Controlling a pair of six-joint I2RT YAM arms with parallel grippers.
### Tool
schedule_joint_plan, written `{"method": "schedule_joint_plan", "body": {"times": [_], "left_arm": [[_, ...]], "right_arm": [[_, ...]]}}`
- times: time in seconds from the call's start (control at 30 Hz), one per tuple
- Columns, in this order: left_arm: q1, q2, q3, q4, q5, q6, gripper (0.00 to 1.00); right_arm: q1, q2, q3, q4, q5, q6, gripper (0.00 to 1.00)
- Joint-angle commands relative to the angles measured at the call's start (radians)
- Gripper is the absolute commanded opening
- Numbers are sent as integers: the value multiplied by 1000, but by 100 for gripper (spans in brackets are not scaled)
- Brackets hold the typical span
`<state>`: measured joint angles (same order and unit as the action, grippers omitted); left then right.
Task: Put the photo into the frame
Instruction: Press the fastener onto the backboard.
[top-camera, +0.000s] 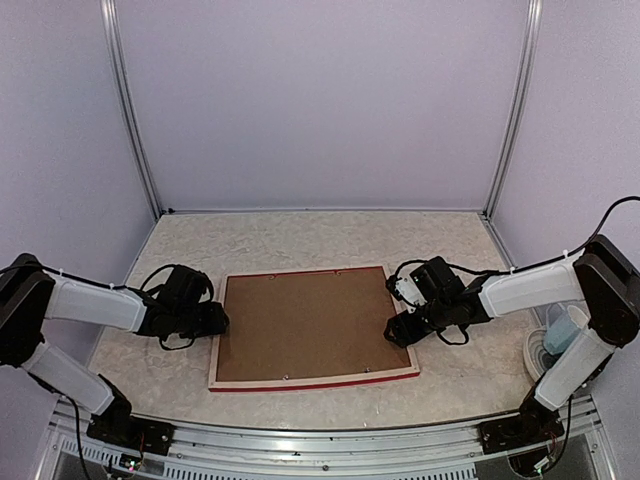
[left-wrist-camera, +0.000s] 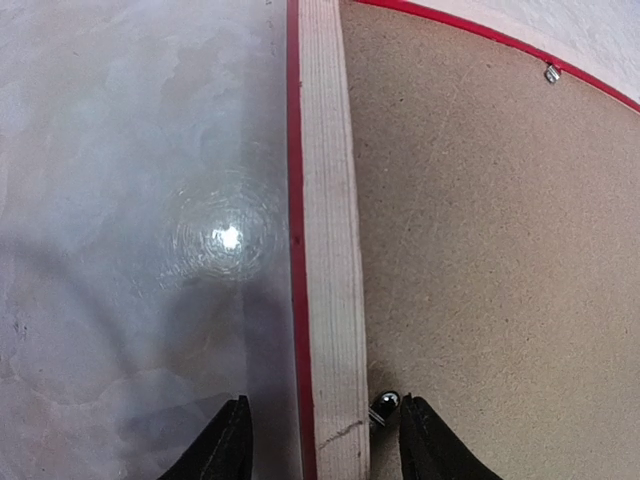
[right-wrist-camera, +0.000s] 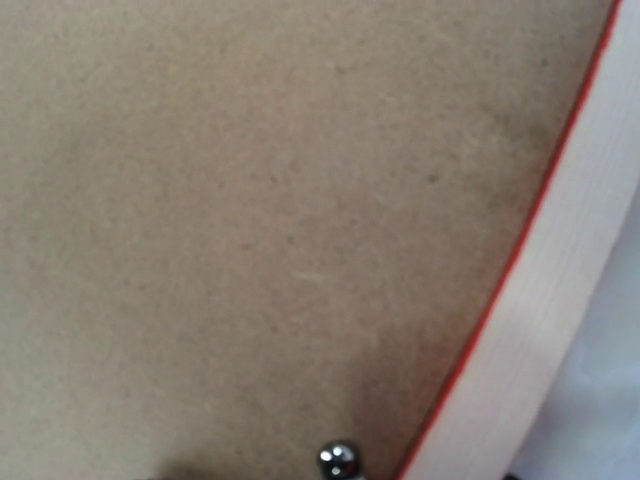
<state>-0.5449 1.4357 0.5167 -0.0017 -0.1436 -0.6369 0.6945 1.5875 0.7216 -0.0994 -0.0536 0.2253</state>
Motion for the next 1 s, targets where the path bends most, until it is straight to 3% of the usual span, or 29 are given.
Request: {"method": "schedule_joint_plan", "body": {"times": [0.0,0.4,0.53,0.77,0.97], "left_arm": [[0,34,-2,-6,16,7,48],[0,2,-8,-20,-7,-6,24],[-1,-7,-9,-23,-8,-9,22],[0,-65,25,-50,-36,-14,43],[-3,-121,75,-83,-57,-15,55]], "right_arm": [[-5,12,-22,3,-5,0,70],[-4,15,-25,11,-1,0,71],[-4,23,-26,17,1,-1,71],[-5,6,-42,44,22,0,74],[-4,-27,-70,85,41,5,78]]}}
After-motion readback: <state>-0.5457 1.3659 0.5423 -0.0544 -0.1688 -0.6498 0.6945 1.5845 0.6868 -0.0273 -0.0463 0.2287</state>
